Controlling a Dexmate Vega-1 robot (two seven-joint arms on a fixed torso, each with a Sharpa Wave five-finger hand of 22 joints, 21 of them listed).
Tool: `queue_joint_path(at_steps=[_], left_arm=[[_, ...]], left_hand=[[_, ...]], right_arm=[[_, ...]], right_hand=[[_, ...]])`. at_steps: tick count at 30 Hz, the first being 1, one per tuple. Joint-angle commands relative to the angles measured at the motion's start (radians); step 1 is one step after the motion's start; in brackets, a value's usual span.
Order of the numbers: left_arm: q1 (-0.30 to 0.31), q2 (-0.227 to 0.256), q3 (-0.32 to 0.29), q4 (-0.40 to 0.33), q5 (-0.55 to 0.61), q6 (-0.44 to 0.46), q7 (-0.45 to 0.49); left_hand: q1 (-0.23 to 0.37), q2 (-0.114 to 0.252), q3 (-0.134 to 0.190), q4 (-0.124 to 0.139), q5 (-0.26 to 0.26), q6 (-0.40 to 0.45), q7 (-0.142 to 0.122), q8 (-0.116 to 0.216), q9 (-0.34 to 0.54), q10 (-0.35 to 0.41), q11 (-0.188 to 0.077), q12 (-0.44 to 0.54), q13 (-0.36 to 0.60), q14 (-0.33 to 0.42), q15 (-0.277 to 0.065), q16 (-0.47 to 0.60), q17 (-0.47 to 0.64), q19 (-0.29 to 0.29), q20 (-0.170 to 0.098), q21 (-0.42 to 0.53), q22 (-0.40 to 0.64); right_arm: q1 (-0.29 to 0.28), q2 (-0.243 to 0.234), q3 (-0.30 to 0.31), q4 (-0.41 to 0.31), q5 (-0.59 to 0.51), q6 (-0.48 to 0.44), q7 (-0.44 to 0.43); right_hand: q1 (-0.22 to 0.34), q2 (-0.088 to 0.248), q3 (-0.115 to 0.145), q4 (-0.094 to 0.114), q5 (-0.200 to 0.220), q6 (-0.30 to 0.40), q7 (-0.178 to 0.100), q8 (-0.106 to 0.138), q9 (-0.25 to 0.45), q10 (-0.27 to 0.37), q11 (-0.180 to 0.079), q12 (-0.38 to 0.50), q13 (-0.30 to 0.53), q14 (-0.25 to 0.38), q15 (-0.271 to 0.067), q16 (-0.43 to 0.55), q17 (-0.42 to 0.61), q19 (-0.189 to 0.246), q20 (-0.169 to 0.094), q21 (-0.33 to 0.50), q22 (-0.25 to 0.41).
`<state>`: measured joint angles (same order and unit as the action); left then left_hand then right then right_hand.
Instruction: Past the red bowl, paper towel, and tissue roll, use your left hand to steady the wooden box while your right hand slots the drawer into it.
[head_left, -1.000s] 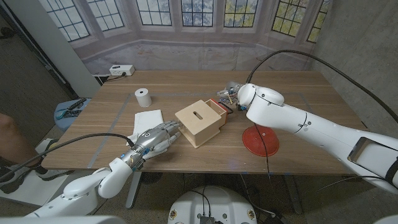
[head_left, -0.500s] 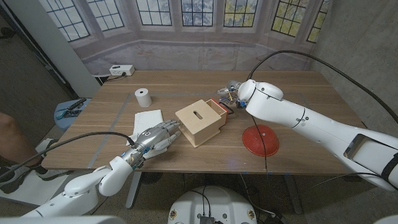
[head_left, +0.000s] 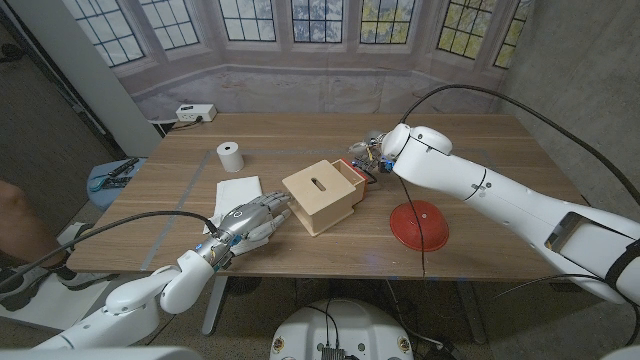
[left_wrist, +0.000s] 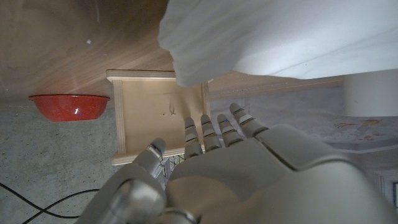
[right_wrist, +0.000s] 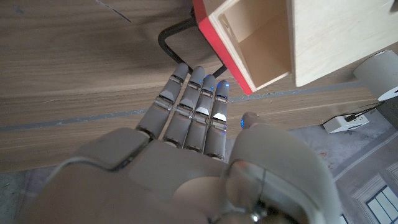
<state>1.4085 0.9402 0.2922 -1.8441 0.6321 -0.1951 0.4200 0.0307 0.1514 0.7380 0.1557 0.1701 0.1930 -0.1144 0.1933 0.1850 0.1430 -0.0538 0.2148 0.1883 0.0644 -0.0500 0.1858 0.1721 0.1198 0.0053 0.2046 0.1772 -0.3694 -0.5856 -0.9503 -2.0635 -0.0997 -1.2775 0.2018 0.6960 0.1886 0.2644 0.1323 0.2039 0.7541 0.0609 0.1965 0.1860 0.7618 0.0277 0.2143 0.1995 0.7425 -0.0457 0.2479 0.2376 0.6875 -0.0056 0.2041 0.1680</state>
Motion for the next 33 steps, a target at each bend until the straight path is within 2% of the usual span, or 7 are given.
queue_joint_path(at_steps=[1, 6, 15, 33], left_arm=[[-0.009, -0.002, 0.006, 0.006, -0.004, -0.001, 0.001], [-0.011, -0.005, 0.008, 0.008, -0.003, 0.001, 0.004], [-0.005, -0.005, 0.007, 0.004, -0.004, 0.010, 0.006], [-0.012, -0.006, 0.013, 0.015, -0.007, 0.001, 0.012]], left_hand=[[0.007, 0.002, 0.005, 0.001, 0.003, 0.004, -0.002, -0.002, 0.002, 0.005, -0.001, -0.003, 0.002, 0.009, 0.001, -0.004, 0.003, 0.004, -0.003, 0.000, 0.002], [0.008, 0.002, 0.006, 0.000, 0.003, 0.002, -0.003, -0.002, 0.002, 0.005, 0.000, -0.003, 0.002, 0.009, 0.001, -0.004, 0.003, 0.003, -0.004, -0.001, 0.002], [0.011, 0.002, 0.008, -0.003, 0.002, 0.004, -0.003, -0.002, 0.002, 0.006, 0.000, -0.003, 0.002, 0.010, 0.001, -0.004, 0.002, 0.003, -0.004, -0.001, 0.002], [0.015, 0.001, 0.012, -0.007, 0.002, 0.003, -0.004, -0.003, 0.002, 0.006, 0.000, -0.004, 0.002, 0.011, 0.001, -0.005, 0.001, 0.004, -0.005, -0.001, 0.002]], right_arm=[[-0.006, 0.019, 0.017, 0.013, 0.021, -0.008, 0.017], [-0.013, 0.027, 0.026, 0.018, 0.027, -0.006, 0.018], [-0.019, 0.037, 0.032, 0.015, 0.033, -0.004, 0.023], [-0.006, 0.045, 0.018, 0.010, 0.045, 0.012, 0.043]], right_hand=[[-0.002, -0.003, 0.014, -0.003, 0.010, 0.013, 0.001, 0.011, 0.001, 0.017, -0.001, 0.001, 0.001, 0.020, -0.005, 0.007, -0.003, 0.016, -0.003, 0.008, 0.003], [-0.003, -0.004, 0.024, -0.005, 0.010, 0.022, 0.001, 0.012, 0.001, 0.028, 0.000, 0.001, 0.001, 0.038, -0.001, 0.008, -0.008, 0.031, -0.015, 0.011, 0.004], [0.004, -0.006, 0.045, -0.016, 0.010, 0.027, 0.006, 0.011, 0.001, 0.037, -0.003, -0.002, 0.000, 0.059, -0.012, 0.006, -0.017, 0.060, -0.035, 0.017, 0.005], [-0.008, -0.015, 0.061, -0.019, 0.005, 0.030, 0.020, 0.008, 0.001, 0.043, 0.008, -0.010, -0.001, 0.115, -0.006, 0.014, -0.026, 0.101, -0.040, 0.026, 0.007]])
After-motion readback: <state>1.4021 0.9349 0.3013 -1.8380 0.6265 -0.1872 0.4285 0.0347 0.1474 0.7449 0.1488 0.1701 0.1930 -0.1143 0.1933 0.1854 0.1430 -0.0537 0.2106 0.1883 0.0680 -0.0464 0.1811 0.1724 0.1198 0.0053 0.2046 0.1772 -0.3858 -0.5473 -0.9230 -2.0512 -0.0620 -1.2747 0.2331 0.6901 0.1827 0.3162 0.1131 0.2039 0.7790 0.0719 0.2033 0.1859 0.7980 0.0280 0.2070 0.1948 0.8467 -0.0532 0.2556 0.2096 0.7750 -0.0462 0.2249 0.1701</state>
